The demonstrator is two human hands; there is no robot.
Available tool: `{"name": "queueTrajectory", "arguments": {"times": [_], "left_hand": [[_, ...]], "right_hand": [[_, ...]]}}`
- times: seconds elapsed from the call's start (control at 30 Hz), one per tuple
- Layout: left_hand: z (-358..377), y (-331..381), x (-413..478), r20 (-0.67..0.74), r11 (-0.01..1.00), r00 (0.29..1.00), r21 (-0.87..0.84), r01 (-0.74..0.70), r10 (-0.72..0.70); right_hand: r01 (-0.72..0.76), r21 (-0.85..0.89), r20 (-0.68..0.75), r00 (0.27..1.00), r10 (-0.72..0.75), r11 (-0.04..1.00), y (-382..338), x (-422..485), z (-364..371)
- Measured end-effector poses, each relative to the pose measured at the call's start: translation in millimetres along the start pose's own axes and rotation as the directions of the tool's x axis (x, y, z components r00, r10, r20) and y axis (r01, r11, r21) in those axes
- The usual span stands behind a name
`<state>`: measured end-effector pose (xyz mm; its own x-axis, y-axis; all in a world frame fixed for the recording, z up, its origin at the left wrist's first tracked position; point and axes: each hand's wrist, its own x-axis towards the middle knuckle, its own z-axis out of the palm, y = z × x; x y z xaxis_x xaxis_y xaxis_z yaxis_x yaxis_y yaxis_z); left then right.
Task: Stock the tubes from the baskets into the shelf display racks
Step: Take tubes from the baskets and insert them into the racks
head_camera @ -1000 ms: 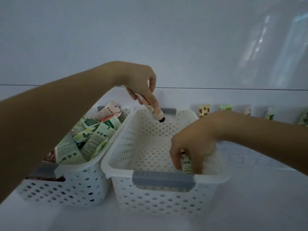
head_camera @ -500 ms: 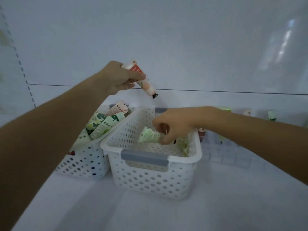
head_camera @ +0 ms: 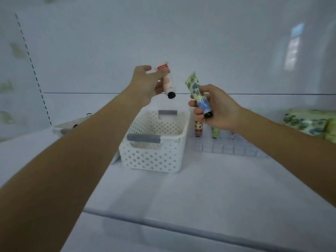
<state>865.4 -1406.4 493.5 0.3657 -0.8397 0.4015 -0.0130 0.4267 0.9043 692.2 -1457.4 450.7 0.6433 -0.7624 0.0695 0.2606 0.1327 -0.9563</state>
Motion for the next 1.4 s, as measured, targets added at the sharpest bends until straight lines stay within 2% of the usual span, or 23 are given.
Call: {"name": "queueTrajectory", "arguments": {"times": [0.27,0.4,0.5,0.57,0.73,0.83,1.0,1.1,1.2,1.27,1.4], "left_hand": [[50.1,-22.2,-75.9,0.111,0.998,0.992,0.044,0.05,-0.055],[88.5,-43.2,-107.7,0.118,0.993,0.987,0.056,0.101,-0.107],[125.2,-56.4,-123.4,0.143,0.996,0.987,0.067,0.061,-0.07],[152.1,-63.2,-130.7,0.151,0.996,0.987,0.075,0.052,-0.063],[219.1,-80.0,-135.9,0.177,0.987,0.972,-0.014,0.161,-0.156],[252.8,-88.3,-132.5,0.15,0.989,0.978,0.048,0.141,-0.146],[285.2,-100.7,-129.0,0.021,0.994,0.994,0.009,0.109,-0.11],[291.3,-112.7,-128.9,-0.049,0.996,0.995,-0.025,0.083,-0.084],[287.8,-123.6,-126.0,-0.089,0.995,0.992,-0.044,0.087,-0.09],[282.7,-126.5,-119.5,-0.106,0.993,0.989,-0.073,0.097,-0.104],[274.3,-128.0,-109.6,-0.12,0.993,0.987,-0.064,0.099,-0.106]], "right_hand": [[0.052,0.026,-0.293,0.955,-0.043,0.998,26.9,-87.7,-23.2],[0.039,0.003,-0.475,0.879,-0.032,0.999,43.1,-137.2,-48.7],[0.012,-0.042,-0.592,0.805,-0.035,0.999,33.9,-169.1,-77.1],[0.045,-0.056,-0.64,0.765,-0.071,0.997,23.7,-185.3,-97.4],[0.077,-0.219,-0.687,0.696,-0.21,0.973,6.9,-211.4,-151.8],[0.025,-0.397,-0.703,0.634,-0.322,0.917,3.3,-218.8,-185.8],[0.064,-0.534,-0.661,0.591,-0.464,0.843,-4.8,-213.7,-219.8],[0.094,-0.667,-0.575,0.565,-0.592,0.739,-3.6,-198.8,-227.7],[0.132,-0.794,-0.44,0.547,-0.712,0.593,-4.5,-180.3,-227.9],[0.128,-0.867,-0.331,0.576,-0.748,0.482,-5.2,-168.5,-228.9],[-0.031,-0.989,-0.128,0.647,-0.752,0.142,6.6,-156.2,-235.5]]}}
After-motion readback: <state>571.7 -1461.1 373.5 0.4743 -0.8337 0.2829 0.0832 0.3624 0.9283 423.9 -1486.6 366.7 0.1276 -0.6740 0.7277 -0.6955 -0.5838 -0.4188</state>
